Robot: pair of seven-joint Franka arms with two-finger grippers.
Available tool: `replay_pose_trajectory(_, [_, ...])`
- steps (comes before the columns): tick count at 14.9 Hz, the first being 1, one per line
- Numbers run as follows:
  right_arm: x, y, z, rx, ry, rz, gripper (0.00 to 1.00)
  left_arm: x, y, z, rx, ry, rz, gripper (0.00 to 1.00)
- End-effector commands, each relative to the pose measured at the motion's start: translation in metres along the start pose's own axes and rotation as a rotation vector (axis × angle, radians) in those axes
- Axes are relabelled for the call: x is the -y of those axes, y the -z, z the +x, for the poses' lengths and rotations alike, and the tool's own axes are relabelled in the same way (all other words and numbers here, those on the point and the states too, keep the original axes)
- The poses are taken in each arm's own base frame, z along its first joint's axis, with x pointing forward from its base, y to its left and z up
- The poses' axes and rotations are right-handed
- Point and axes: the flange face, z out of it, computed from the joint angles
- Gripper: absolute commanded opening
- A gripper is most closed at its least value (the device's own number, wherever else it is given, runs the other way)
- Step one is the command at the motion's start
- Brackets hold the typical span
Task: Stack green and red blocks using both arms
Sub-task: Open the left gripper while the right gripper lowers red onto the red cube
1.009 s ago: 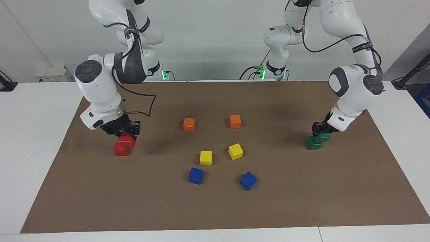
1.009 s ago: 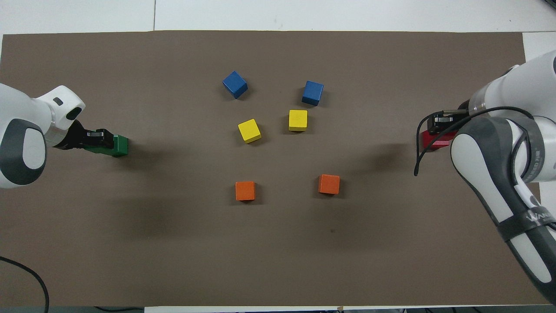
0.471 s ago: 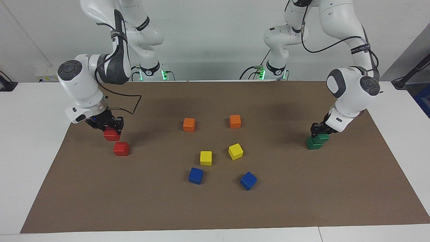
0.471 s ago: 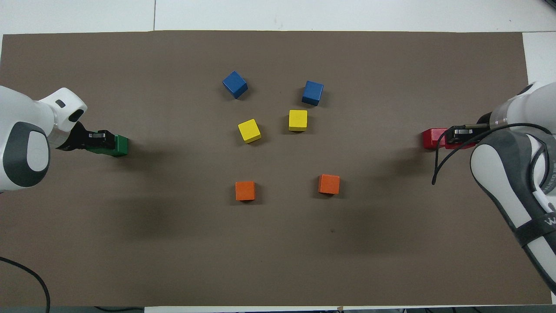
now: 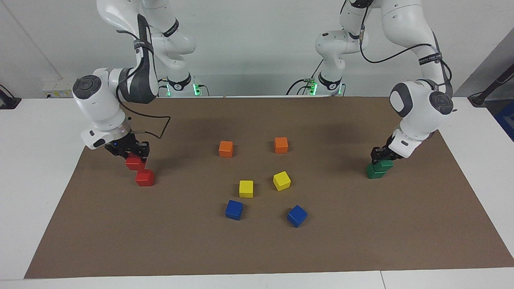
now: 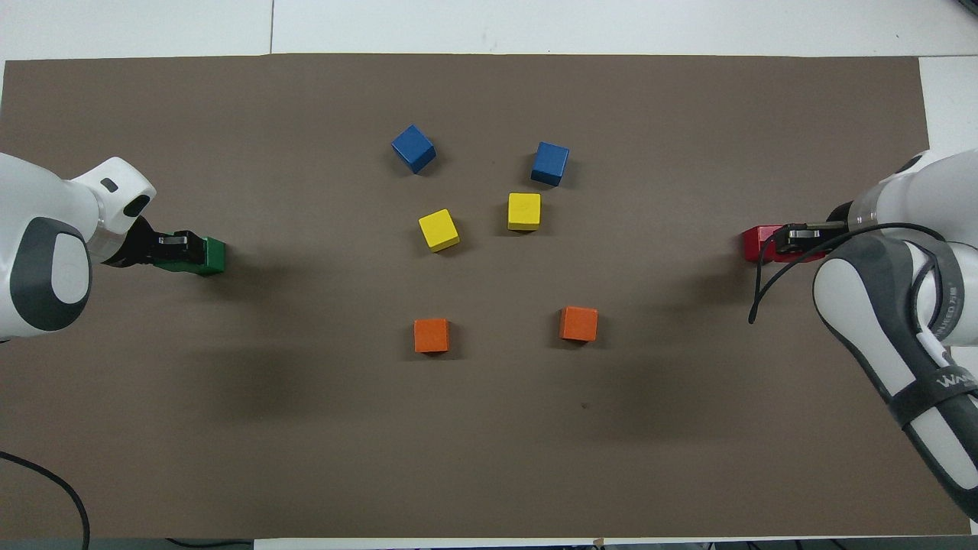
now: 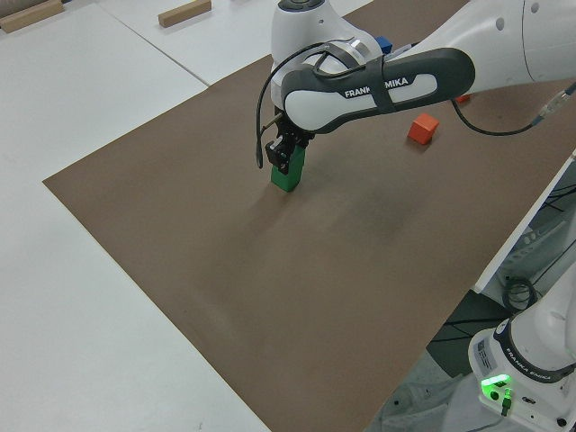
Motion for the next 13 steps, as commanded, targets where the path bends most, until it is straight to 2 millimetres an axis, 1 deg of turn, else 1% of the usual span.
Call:
replay_pose_trajectory(1, [0.003,-0.01,0.002,-0.013,0.006,0.02,0.0,-0.001,0.002,-0.006,-0.024,0.008,-0.008,0.99])
replay_pose_trajectory(3, [0.006,-0.015,0.004,-0.015,0.006,0.02,0.0,-0.001,0.002,-0.005,-0.033,0.01,-0.008,1.0])
replay_pose_trajectory(6, [0.004,-0.02,0.007,-0.023,0.003,0.02,0.0,-0.001,0.003,-0.005,-0.027,0.01,-0.007,1.0])
replay_pose_trajectory(9, [0.004,-0.025,0.01,-0.032,0.005,0.02,0.0,0.004,0.015,-0.003,-0.027,0.009,-0.001,1.0])
replay_pose_trajectory(11, [0.006,-0.026,0.01,-0.032,0.008,0.021,0.0,0.004,0.039,0.0,-0.012,0.007,0.0,1.0])
replay_pose_trajectory(13, [0.006,-0.026,0.01,-0.032,0.008,0.021,0.0,0.005,0.072,0.002,0.019,0.006,-0.002,1.0])
